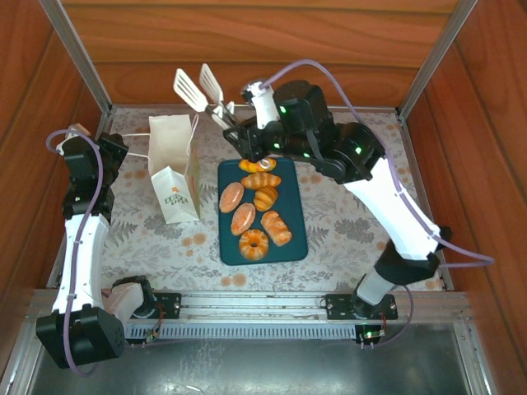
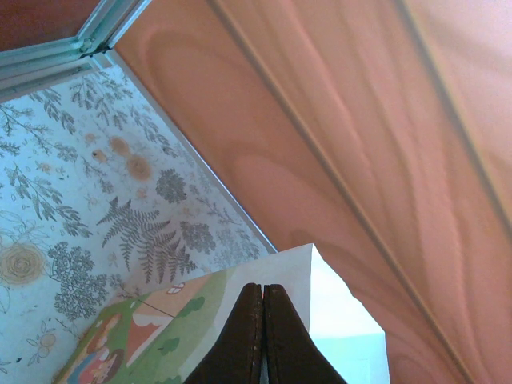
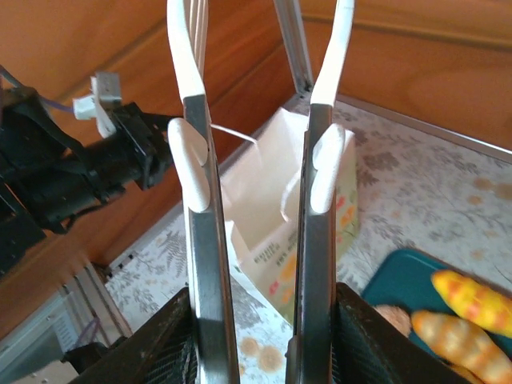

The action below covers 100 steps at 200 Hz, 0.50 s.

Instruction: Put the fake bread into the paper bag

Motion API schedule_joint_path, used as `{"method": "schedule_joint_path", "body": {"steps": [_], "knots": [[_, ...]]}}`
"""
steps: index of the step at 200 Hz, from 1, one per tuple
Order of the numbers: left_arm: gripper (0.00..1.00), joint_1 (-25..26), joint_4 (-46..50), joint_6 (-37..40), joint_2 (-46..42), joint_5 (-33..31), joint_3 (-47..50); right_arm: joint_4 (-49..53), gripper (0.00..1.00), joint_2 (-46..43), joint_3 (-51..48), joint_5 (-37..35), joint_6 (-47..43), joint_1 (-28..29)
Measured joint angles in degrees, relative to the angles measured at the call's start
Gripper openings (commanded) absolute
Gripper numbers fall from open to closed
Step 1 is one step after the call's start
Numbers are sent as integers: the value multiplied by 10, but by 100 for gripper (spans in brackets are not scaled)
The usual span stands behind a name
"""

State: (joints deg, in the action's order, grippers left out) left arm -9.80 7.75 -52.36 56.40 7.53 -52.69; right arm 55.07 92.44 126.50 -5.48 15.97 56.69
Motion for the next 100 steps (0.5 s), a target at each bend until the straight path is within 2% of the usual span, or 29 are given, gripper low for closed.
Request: {"method": "schedule_joint_path", "body": {"steps": [100], "knots": [[0, 0, 5, 0, -7, -1, 0, 40, 43, -232, -377, -71, 67, -24]]}}
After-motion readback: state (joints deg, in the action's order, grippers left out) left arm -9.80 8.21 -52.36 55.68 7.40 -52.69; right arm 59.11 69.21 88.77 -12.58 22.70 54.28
